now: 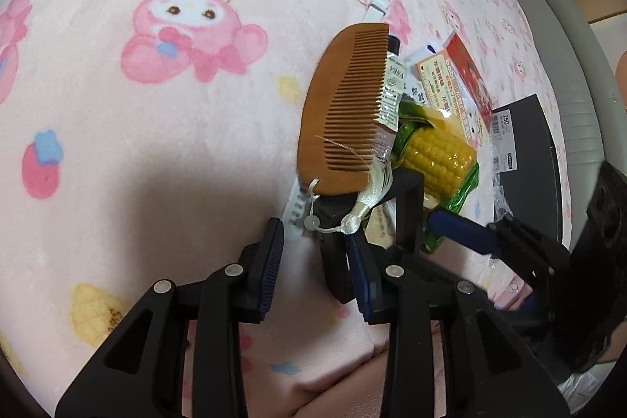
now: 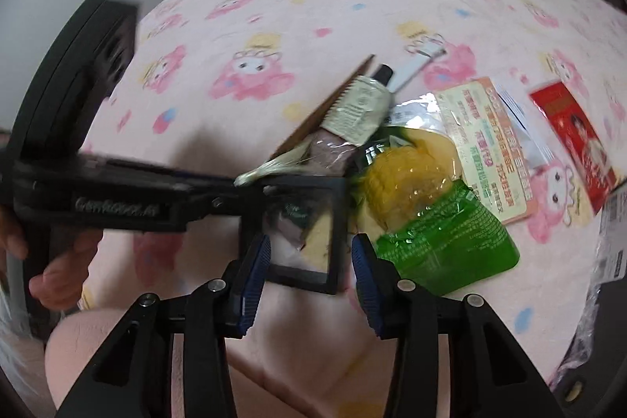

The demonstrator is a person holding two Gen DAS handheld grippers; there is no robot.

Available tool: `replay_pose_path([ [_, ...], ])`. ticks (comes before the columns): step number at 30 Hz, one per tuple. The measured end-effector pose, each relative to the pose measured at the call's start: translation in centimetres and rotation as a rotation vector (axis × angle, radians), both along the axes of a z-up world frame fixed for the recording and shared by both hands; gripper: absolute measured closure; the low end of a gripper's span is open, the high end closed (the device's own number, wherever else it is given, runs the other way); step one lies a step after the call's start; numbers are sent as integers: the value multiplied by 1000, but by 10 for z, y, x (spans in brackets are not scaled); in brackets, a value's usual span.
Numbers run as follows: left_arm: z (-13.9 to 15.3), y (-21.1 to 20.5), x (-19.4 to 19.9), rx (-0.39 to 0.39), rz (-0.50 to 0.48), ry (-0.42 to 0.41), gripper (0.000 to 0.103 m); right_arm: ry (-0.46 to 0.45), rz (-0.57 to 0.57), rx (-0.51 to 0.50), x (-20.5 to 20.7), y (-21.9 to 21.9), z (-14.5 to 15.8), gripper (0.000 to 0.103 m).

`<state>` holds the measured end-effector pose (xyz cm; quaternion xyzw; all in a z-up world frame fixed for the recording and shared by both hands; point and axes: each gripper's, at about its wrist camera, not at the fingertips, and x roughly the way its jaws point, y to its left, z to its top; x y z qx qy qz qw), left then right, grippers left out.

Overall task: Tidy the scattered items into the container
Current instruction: 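Lift the black frame with the right gripper while the left gripper carries the tassel brush toward the box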

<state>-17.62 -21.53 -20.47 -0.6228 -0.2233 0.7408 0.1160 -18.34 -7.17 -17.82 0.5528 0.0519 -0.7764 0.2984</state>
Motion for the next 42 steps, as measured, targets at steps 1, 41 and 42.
replay_pose_path([
  [1, -1, 1, 0, -1, -5, -3, 71, -9, -3, -1, -2, 0, -2, 64],
  [41, 87, 115, 22, 30, -106, 176, 79, 90, -11, -91, 29, 99, 82, 65],
  [42, 90, 123, 22, 35, -113, 179, 79, 97, -14, -92, 29, 108, 86, 65],
])
